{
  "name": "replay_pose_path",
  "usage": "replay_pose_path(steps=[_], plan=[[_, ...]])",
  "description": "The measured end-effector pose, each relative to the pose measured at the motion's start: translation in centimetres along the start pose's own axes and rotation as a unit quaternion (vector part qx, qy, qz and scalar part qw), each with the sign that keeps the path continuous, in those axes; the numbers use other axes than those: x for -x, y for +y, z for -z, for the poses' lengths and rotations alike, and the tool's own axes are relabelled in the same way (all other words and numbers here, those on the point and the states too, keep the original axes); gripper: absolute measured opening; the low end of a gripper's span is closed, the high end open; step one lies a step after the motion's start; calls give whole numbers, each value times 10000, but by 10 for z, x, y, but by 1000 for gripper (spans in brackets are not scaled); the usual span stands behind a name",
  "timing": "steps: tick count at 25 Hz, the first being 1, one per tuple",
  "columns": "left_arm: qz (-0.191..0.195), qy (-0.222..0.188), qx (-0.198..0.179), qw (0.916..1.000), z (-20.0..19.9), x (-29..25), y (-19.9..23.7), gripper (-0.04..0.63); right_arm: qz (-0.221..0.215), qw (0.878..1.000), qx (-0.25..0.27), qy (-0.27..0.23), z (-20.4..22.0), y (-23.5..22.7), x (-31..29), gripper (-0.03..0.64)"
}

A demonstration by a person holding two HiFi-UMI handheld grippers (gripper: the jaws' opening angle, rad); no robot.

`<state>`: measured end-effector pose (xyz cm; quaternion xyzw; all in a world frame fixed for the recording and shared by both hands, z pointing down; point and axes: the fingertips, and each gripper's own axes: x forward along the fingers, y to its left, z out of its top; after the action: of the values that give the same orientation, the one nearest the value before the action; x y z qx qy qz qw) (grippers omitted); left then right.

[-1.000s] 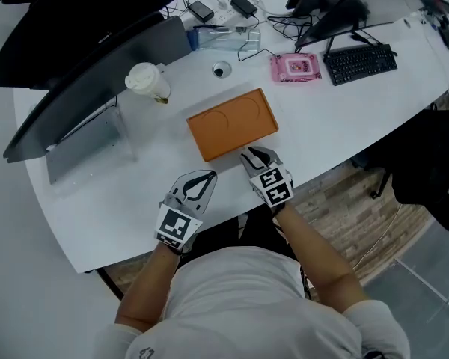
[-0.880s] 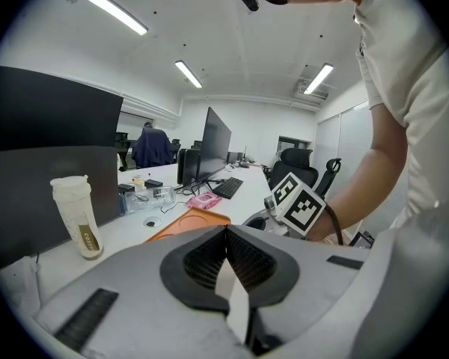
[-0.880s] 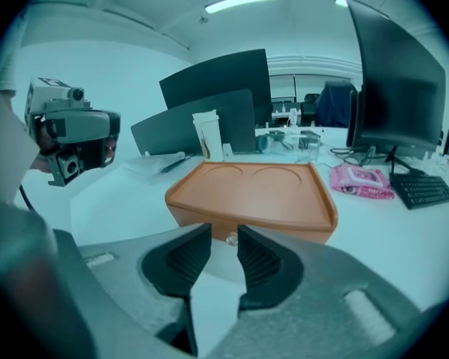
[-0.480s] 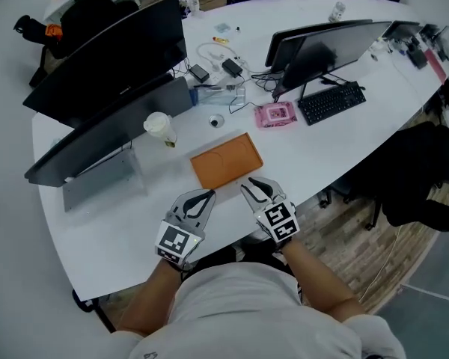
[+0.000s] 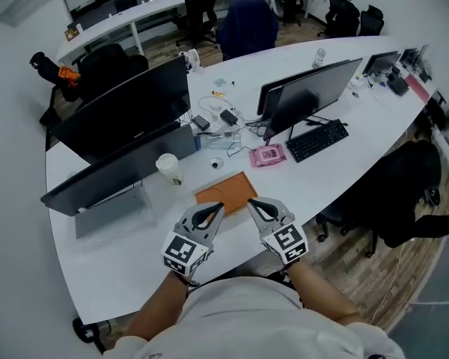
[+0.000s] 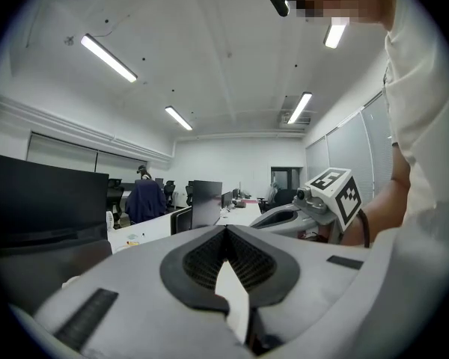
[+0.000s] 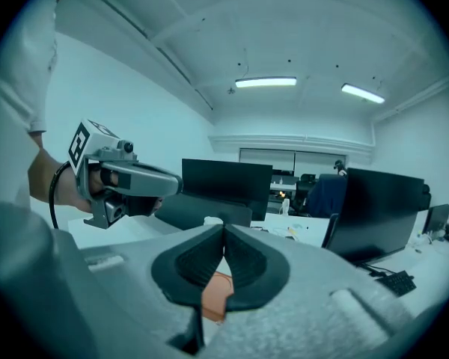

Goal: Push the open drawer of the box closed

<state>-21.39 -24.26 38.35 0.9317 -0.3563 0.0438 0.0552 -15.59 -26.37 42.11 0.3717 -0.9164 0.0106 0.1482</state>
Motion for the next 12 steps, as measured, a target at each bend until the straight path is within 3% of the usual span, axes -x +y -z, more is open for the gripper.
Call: replay_pose_path(steps=[6,12], plan=[[6,-164,-19,9999,-17,11,-9,0,78,9998,65,-160,-23,5,15,4],[130,-58,15,9999,-4,14,-13,0,171,9995,53,-242,-26,15,28,4]])
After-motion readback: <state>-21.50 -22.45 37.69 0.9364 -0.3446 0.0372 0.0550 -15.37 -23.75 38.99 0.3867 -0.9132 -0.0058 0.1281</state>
